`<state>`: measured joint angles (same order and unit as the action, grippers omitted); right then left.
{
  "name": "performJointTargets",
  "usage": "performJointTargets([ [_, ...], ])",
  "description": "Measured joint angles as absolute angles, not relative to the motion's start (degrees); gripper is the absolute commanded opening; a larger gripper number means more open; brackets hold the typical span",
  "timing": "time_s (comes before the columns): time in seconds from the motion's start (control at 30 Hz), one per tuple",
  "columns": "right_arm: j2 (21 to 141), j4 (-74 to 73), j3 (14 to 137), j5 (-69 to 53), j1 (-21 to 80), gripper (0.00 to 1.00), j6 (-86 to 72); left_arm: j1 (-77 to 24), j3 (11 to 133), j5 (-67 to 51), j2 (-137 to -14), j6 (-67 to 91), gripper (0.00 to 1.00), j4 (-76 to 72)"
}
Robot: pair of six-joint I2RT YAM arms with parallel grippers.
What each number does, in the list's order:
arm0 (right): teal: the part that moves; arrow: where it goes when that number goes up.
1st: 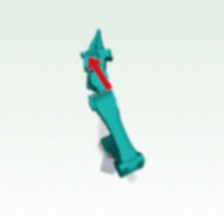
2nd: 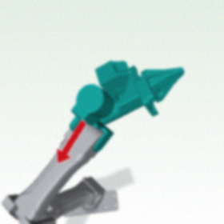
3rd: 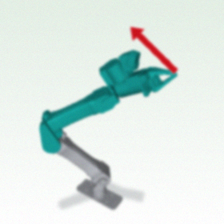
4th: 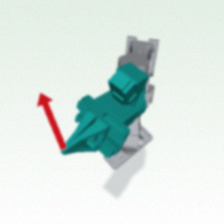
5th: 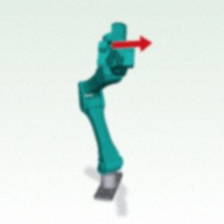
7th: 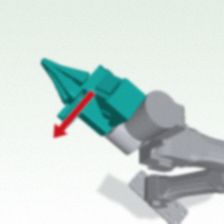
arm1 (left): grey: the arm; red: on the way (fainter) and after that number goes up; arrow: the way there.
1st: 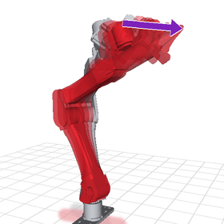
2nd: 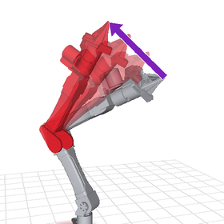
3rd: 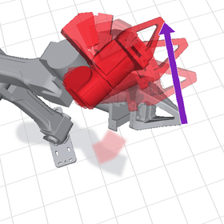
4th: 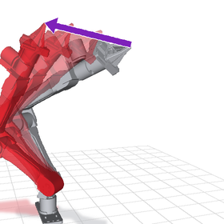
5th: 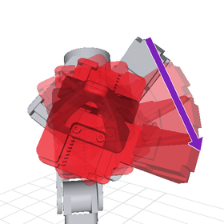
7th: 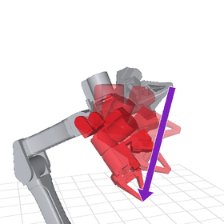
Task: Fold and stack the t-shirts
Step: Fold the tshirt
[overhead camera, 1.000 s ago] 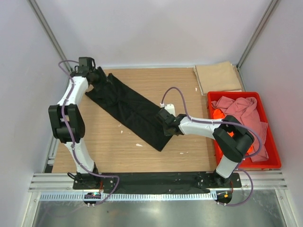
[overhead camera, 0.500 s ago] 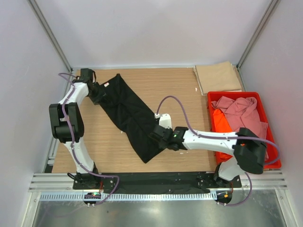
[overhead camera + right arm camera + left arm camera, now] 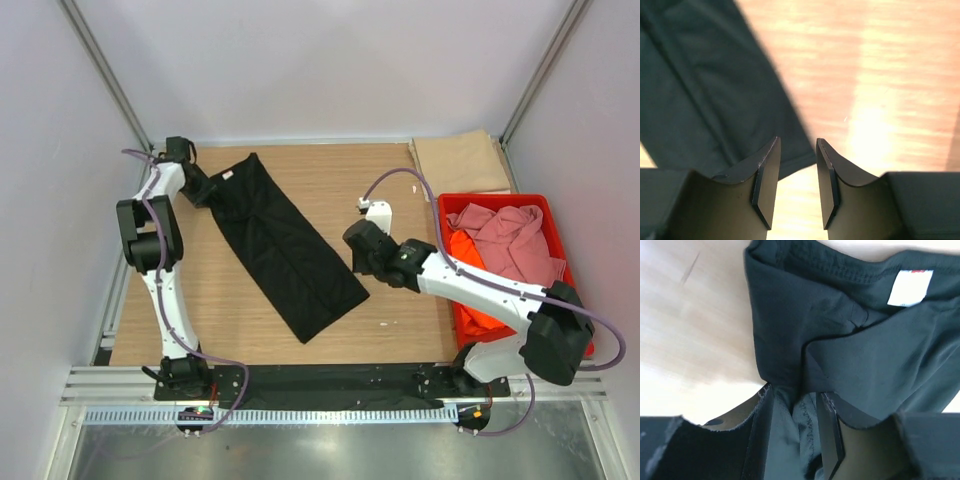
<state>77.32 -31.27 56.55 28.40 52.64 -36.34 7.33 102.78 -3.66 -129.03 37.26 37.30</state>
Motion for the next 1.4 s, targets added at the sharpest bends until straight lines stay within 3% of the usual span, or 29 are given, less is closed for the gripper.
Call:
performJointTargets([
  [0.4,87.2,-21.7,61.2,17.1,39.5,0.4,-30.8,5.3,128.4,-15.1,-146.4,37.1,0.47,30.9],
  [0.6,93.9,-20.0,62.4,8.8,36.5,0.47,-29.1,4.8,122.3,-13.8,-141.8,35.3,0.56,32.2],
  [0.77,94.0,-17.0,60.8,-0.1,36.9,0.47,-28.1,5.8,119.0,-5.5,-135.2,32.9,0.59,41.6],
  [1.03,94.8,-12.3,54.2,-9.5,37.3,0.46,-28.2,7.0,92.4,-4.2,-110.2,31.5,0.56,42.4],
  [1.23,94.8,-10.1,50.3,-11.1,40.2,0.44,-29.9,-0.4,71.9,-5.5,-97.7,32.0,0.56,39.5],
  [1.33,94.2,-8.9,48.2,-10.7,42.3,0.38,-31.8,-4.6,61.8,-5.9,-92.0,32.4,0.56,38.5],
  [1.4,93.6,-7.8,47.0,-10.1,43.8,0.22,-32.9,-5.1,55.9,-6.1,-87.4,32.6,0.56,38.6],
])
